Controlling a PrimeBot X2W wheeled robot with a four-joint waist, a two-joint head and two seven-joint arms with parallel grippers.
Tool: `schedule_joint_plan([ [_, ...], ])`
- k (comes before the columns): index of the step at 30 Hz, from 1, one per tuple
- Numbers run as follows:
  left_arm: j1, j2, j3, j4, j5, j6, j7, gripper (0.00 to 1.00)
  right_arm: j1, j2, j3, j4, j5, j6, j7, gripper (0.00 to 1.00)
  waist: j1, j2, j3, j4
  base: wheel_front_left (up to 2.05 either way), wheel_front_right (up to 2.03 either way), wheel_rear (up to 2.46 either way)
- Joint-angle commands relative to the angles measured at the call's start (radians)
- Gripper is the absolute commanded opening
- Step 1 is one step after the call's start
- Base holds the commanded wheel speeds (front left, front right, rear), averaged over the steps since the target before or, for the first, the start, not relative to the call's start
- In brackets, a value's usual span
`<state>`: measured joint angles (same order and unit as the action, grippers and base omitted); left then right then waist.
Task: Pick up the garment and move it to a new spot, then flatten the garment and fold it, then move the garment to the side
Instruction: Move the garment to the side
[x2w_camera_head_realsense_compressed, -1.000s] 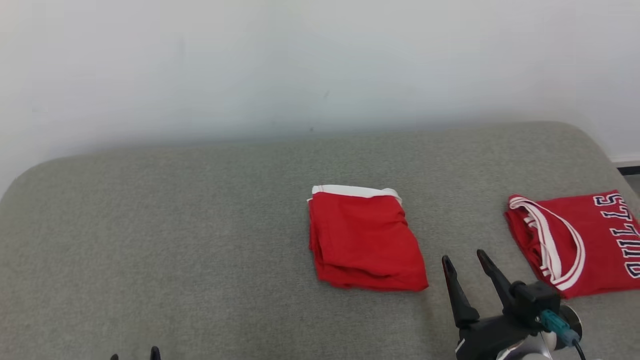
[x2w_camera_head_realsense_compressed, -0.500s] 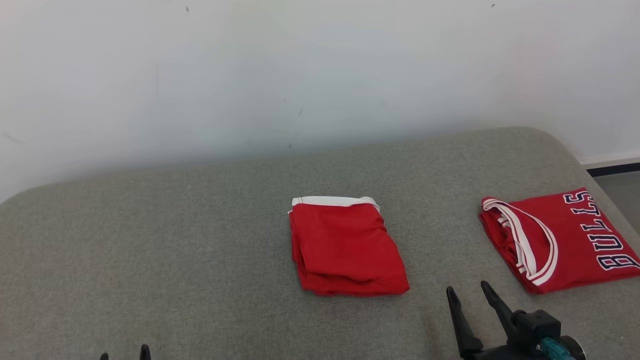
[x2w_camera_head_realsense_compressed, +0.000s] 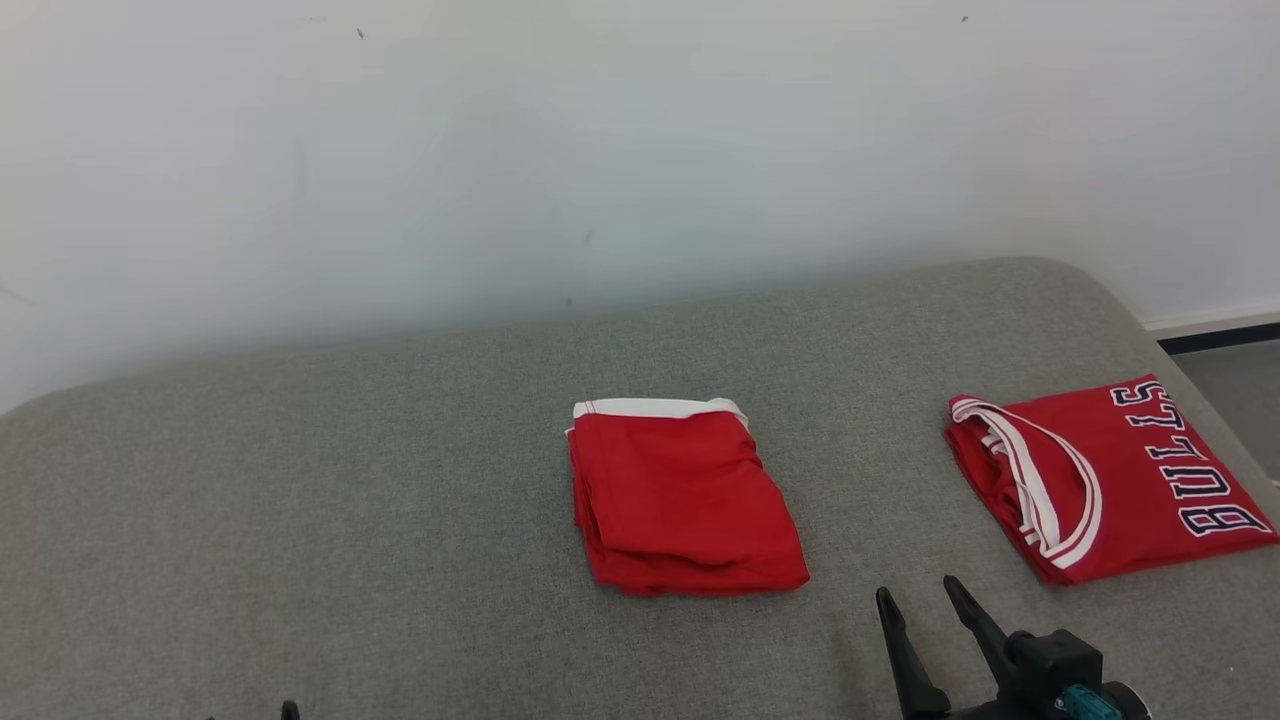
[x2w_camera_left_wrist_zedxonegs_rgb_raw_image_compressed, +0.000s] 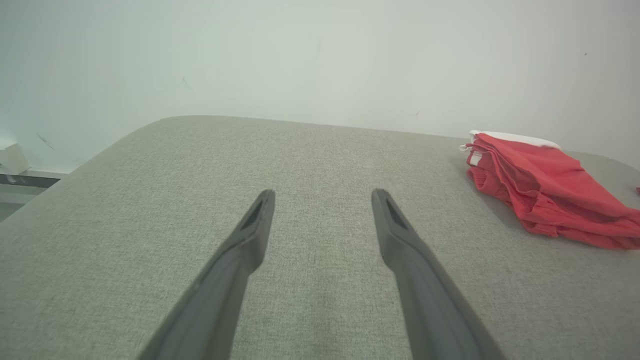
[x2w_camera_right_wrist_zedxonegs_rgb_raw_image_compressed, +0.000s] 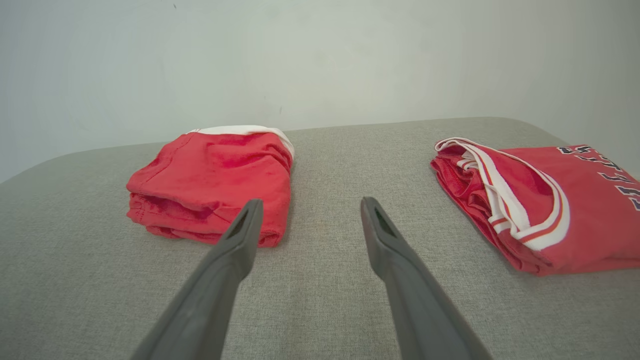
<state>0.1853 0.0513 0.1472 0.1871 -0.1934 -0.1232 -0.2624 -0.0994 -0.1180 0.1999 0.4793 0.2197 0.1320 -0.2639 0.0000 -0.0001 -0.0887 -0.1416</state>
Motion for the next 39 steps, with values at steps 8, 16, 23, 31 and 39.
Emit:
schedule_joint_plan([
  [8,0.004,-0.001,0.000,0.019,-0.011,-0.004,-0.003,1.00,0.001,0.003,-0.002,0.007,0.007,-0.003,0.000,1.00,0.0000,0.0001,0.003,0.003,0.00,0.00,0.00],
  [16,-0.009,-0.002,0.001,0.035,-0.010,-0.008,-0.003,1.00,0.000,0.004,-0.003,-0.008,0.002,-0.003,0.000,1.00,0.0000,0.0001,0.008,0.009,0.00,0.00,0.00],
  [23,-0.016,-0.002,-0.004,0.044,-0.009,-0.006,-0.003,1.00,0.001,0.002,-0.011,-0.013,0.003,-0.003,0.000,1.00,0.0000,0.0001,0.015,0.016,0.00,0.00,0.00],
  [31,-0.012,-0.002,-0.009,0.032,-0.007,-0.007,-0.003,1.00,-0.095,0.010,-0.038,-0.036,0.021,-0.003,0.116,1.00,0.0000,0.0001,0.034,0.023,0.00,0.00,0.00],
  [39,-0.025,-0.001,-0.036,0.025,-0.006,-0.007,-0.003,1.00,-0.279,0.018,-0.088,0.006,0.071,-0.003,0.430,1.00,0.0000,0.0001,0.071,0.057,0.00,0.00,0.00],
])
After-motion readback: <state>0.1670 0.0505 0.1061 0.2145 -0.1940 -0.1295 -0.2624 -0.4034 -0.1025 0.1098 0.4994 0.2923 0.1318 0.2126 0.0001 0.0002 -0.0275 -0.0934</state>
